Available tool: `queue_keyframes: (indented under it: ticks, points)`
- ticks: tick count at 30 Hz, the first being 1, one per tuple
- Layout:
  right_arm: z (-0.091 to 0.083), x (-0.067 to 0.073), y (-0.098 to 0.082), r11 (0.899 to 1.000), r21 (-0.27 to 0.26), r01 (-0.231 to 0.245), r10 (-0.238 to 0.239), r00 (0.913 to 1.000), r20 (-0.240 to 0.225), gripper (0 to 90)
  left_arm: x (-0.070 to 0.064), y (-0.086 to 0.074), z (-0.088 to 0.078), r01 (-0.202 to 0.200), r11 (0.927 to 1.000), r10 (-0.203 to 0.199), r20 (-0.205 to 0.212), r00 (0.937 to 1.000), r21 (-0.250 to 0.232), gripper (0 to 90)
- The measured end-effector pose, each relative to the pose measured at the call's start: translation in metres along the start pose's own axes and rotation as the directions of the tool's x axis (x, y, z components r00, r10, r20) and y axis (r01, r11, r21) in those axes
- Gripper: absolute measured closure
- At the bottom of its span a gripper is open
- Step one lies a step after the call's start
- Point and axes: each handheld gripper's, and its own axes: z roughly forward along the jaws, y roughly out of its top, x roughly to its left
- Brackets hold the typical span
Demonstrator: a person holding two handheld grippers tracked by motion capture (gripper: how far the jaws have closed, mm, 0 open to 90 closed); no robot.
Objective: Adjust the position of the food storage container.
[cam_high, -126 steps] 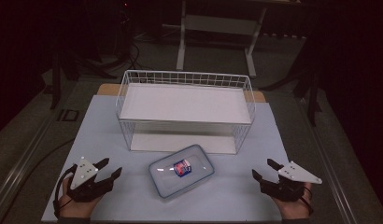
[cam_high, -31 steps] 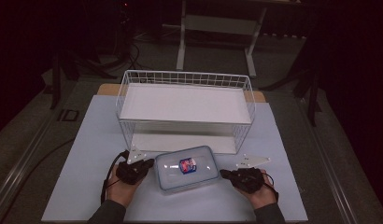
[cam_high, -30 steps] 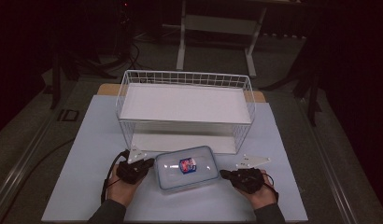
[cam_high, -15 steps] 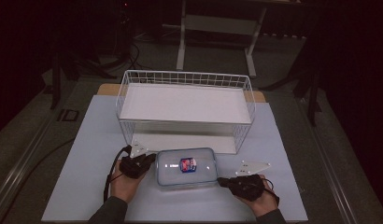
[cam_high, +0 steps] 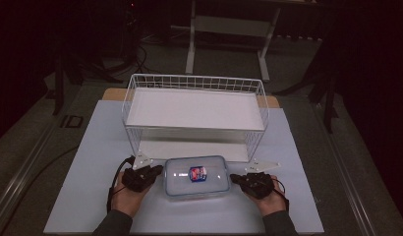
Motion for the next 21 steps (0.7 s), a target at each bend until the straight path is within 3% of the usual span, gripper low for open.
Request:
queue_keyframes:
  ticks: [5,21]
  points:
    - [0.0030,-0.0031,-0.0004,1.000,0.005,-0.007,0.007,0.9999,-0.008,90.0,-0.0014,-0.0002,-0.0008,-0.004,1.0000,0.004,-0.007,1.0000,-0.002,88.7]
    - [-0.0001,0.0059,-0.0053,0.999,0.035,0.015,-0.014,0.9985,-0.054,90.0,0.0020,0.0011,-0.0012,0.013,0.9998,-0.013,-0.002,0.9999,-0.013,88.8]
